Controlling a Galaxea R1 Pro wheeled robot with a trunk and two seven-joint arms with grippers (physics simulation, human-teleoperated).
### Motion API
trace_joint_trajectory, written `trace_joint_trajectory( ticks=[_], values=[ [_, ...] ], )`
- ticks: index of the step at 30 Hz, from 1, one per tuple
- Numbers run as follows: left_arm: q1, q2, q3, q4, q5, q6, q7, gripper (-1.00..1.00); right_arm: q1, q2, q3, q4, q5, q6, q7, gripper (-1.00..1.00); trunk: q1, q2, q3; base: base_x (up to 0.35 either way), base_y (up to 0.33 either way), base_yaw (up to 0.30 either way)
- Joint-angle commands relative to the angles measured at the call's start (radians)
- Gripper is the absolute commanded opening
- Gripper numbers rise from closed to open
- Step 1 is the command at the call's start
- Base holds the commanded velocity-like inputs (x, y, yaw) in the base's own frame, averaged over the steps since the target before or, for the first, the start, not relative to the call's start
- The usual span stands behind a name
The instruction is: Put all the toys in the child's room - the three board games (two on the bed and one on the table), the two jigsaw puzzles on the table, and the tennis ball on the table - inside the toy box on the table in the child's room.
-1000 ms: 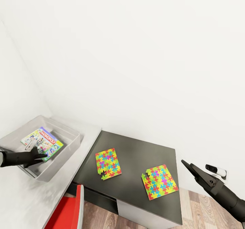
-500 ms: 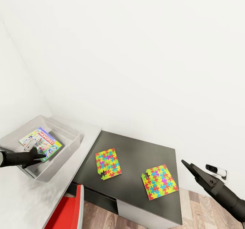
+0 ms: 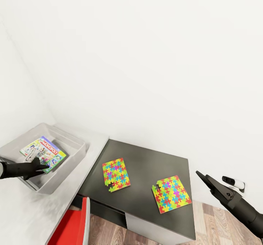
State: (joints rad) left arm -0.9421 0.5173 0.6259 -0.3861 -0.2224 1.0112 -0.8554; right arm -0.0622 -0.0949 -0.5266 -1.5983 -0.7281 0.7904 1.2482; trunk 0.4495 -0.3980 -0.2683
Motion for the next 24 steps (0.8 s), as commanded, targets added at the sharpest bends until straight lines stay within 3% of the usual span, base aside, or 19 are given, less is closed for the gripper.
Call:
trace_joint_trajectory(
  ticks=[1, 10, 24],
  values=[
    [-0.001, 0.000, 0.007, 0.000, -0.017, 0.003, -0.007, -1.00, -0.001, 0.000, -0.001, 0.000, -0.004, 0.007, 0.000, 1.00, 0.001, -0.002, -0.003, 0.000, 0.000, 0.000],
    [-0.001, -0.001, 0.008, -0.014, -0.017, 0.003, -0.007, -1.00, -0.001, 0.000, -0.003, 0.000, -0.004, 0.007, 0.000, 1.00, 0.001, -0.002, -0.016, 0.000, 0.000, 0.000],
    [-0.001, -0.003, 0.009, -0.024, -0.017, 0.003, -0.007, -1.00, -0.001, 0.000, -0.003, 0.000, -0.004, 0.007, 0.000, 1.00, 0.001, -0.002, -0.018, 0.000, 0.000, 0.000]
  ],
)
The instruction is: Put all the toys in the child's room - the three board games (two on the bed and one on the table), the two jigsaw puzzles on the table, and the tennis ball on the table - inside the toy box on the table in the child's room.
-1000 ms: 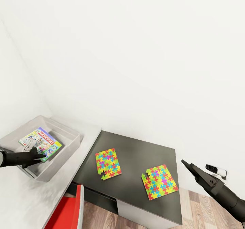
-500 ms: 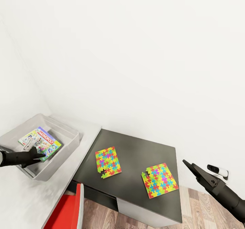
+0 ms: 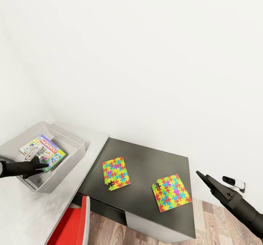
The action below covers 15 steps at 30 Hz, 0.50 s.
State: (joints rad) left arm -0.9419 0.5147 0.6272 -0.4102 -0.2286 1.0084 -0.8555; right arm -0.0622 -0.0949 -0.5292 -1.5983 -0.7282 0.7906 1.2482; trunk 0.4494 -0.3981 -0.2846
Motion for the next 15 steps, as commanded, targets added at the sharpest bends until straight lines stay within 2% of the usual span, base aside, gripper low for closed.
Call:
trace_joint_trajectory(
  ticks=[1, 15],
  values=[
    [-0.001, -0.001, 0.008, 0.000, -0.011, 0.006, -0.007, 1.00, -0.001, 0.000, 0.000, 0.000, -0.004, 0.007, 0.000, 1.00, 0.001, -0.002, -0.002, 0.000, 0.000, 0.000],
    [-0.001, -0.001, 0.008, -0.002, -0.003, 0.008, -0.009, 1.00, -0.001, 0.000, 0.000, 0.000, -0.004, 0.007, 0.000, 1.00, 0.001, -0.002, -0.002, 0.000, 0.000, 0.000]
  ],
)
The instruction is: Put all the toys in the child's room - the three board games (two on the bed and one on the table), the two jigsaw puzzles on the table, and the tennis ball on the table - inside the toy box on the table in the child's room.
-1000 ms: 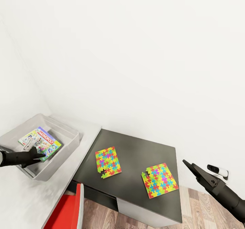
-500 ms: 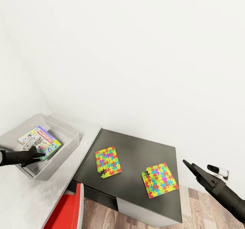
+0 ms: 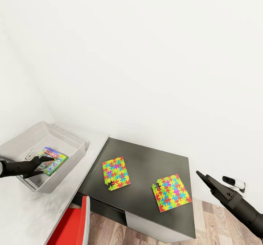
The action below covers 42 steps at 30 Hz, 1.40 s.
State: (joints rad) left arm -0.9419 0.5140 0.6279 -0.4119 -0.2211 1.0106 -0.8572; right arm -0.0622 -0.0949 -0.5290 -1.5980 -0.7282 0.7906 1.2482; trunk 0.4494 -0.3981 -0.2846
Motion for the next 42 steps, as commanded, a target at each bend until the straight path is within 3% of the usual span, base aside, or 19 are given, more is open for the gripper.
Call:
trace_joint_trajectory(
  ticks=[1, 11, 42],
  values=[
    [-0.001, -0.001, 0.007, 0.000, -0.008, 0.006, -0.007, 1.00, -0.001, 0.000, 0.000, 0.000, -0.004, 0.007, 0.000, 1.00, 0.001, -0.002, -0.002, 0.000, 0.000, 0.000],
    [-0.001, 0.001, 0.011, -0.010, 0.012, 0.010, -0.009, 1.00, -0.001, 0.000, 0.000, 0.000, -0.004, 0.007, -0.001, 1.00, 0.001, -0.002, -0.002, 0.000, 0.000, 0.000],
    [-0.001, 0.001, 0.013, -0.031, 0.014, 0.006, -0.007, 1.00, -0.001, 0.000, -0.001, 0.000, -0.004, 0.007, 0.000, 1.00, 0.001, -0.002, -0.002, 0.000, 0.000, 0.000]
  ],
)
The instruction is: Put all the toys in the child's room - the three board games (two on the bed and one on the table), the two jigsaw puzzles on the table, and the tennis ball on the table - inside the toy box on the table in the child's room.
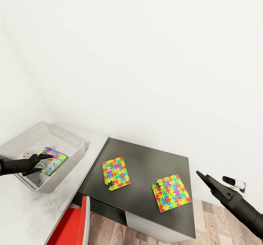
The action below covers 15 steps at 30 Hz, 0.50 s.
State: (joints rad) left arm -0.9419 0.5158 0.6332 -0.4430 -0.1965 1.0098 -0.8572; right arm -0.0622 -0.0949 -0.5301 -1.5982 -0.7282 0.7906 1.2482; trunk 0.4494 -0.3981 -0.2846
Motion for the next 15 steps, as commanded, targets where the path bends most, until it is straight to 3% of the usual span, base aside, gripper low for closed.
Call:
trace_joint_trajectory(
  ticks=[1, 15],
  values=[
    [-0.002, -0.001, 0.008, 0.000, -0.011, 0.006, -0.007, 1.00, -0.001, 0.000, 0.000, 0.000, -0.004, 0.007, 0.000, 1.00, 0.001, -0.002, -0.002, 0.000, 0.000, 0.000],
    [-0.002, -0.002, 0.026, -0.026, -0.011, 0.001, -0.005, 1.00, -0.001, 0.000, -0.001, 0.001, -0.004, 0.007, 0.001, 1.00, 0.001, -0.002, -0.002, 0.000, 0.000, 0.000]
  ],
)
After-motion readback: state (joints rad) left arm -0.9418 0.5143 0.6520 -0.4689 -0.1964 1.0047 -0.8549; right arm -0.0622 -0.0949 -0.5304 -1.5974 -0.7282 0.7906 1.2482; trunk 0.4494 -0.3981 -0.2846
